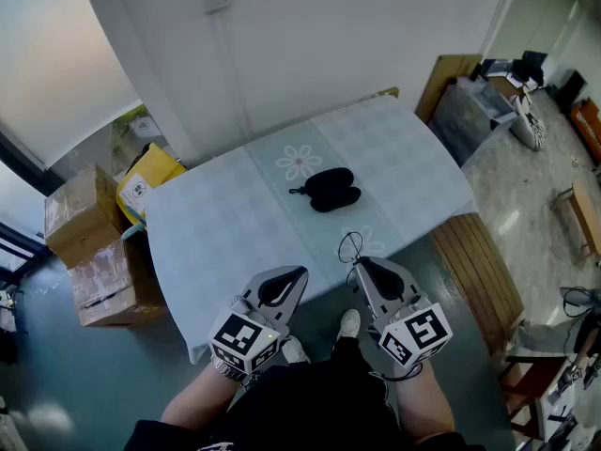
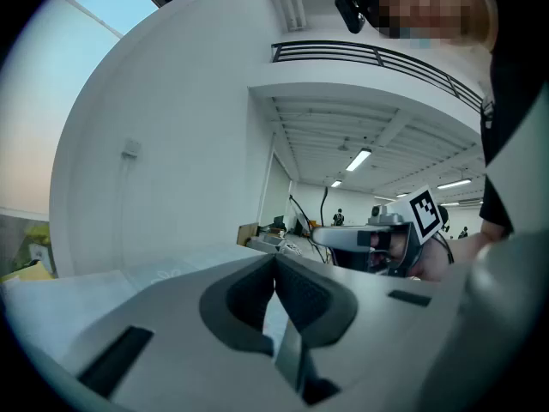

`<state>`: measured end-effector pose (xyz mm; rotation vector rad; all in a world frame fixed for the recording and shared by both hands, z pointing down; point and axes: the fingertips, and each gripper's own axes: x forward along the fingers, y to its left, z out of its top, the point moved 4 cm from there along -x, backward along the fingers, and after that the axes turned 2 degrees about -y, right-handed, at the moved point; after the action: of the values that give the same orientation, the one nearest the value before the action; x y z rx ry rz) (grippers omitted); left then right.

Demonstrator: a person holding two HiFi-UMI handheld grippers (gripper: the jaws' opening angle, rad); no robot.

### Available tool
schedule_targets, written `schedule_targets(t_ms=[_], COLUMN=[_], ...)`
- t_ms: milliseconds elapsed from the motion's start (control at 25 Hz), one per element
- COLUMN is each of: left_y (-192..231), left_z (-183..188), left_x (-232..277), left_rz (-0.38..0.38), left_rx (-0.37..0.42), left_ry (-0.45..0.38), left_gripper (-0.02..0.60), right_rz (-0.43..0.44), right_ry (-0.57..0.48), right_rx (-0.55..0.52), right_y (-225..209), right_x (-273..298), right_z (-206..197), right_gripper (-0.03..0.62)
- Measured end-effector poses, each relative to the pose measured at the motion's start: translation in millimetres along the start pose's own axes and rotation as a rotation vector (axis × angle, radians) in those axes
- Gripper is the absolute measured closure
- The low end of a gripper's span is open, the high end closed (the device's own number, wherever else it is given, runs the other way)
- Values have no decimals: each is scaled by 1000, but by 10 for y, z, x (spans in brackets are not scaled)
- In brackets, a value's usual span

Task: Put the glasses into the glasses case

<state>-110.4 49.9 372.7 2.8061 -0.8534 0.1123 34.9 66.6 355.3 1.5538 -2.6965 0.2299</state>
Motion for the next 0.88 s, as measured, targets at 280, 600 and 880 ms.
schedule_targets(t_ms=[280,600,880], left_y=[-19,-113,-195], left_z=[-8,-39,-103], left_x=[-11,5,52], left_rz=[-1,-3,-4], left_rx=[1,14,25], left_ry=[-3,9,30], left_gripper=[554,554,554], right_rz=[-4,-6,0], right_ry=[-3,-11,-8], right_rx=[4,11,21], right_y=[2,-23,-98], right_x=[-27,-117,-182], right_z=[-18,-22,-29], right_gripper=[562,562,562])
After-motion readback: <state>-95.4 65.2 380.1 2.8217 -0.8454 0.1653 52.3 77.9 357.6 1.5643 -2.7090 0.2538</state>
